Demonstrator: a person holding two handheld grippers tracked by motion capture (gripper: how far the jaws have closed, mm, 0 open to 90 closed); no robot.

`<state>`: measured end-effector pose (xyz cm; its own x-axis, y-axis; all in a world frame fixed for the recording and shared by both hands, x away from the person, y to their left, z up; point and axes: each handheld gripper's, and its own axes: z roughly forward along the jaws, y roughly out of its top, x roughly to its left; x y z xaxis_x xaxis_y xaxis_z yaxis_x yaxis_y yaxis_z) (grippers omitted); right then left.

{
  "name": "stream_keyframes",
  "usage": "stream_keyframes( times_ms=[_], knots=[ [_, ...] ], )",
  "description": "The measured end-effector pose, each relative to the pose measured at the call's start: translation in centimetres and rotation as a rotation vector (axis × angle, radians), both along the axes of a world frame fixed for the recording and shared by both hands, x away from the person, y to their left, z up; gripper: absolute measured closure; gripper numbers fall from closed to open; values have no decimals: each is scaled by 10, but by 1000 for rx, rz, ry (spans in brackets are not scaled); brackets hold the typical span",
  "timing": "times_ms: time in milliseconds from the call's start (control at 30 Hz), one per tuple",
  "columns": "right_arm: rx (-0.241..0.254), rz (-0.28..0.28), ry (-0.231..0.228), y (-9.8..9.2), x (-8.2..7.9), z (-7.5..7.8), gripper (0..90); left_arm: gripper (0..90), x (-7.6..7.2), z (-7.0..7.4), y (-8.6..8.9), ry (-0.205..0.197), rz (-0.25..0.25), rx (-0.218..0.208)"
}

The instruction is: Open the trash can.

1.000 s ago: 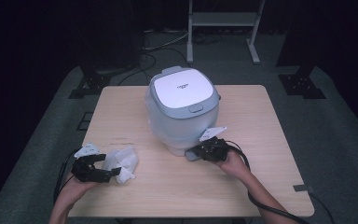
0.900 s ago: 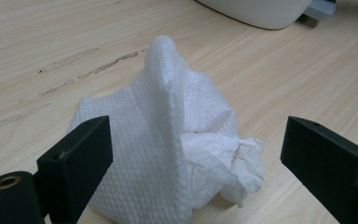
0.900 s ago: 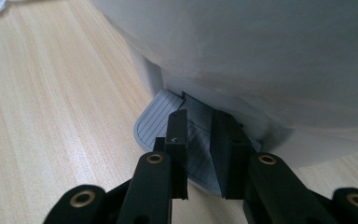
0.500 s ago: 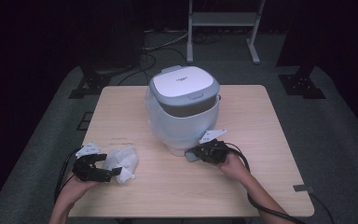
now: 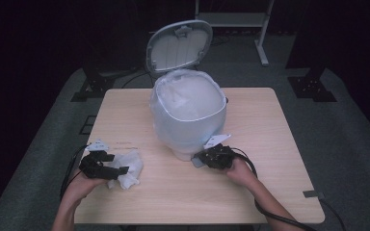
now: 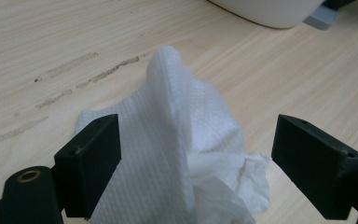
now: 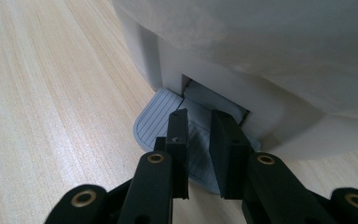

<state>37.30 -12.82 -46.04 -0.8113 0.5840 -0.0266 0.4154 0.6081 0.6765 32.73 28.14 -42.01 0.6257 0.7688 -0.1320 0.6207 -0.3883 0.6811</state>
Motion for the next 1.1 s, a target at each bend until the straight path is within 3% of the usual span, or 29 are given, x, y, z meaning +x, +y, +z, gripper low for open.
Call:
stream_keyframes(
  times_ms=[233, 433, 633, 667, 733, 867, 967, 1100],
  knots=[
    [-2, 4, -12, 0, 0, 0, 770, 229, 19, -4, -2, 76, 16, 24],
    [-1, 7, -14, 0, 0, 0, 770, 272, 29, -9, -4, 111, 20, 25],
    [-3, 6, -14, 0, 0, 0, 770, 428, 35, -16, -7, 138, -19, 31],
    [-3, 6, -14, 0, 0, 0, 770, 498, 35, -16, -7, 138, -19, 31],
    [-3, 8, -15, 0, 0, 0, 770, 531, 35, -16, -7, 130, -31, 39],
    [-3, 7, -11, 0, 0, 0, 770, 723, 33, -15, -8, 101, -64, 58],
    [-1, 9, -14, 0, 0, 0, 770, 843, 31, -11, -5, 60, -58, 71],
    [0, 9, -14, 0, 0, -1, 770, 879, 29, -6, -2, 42, -63, 67]
  ],
)
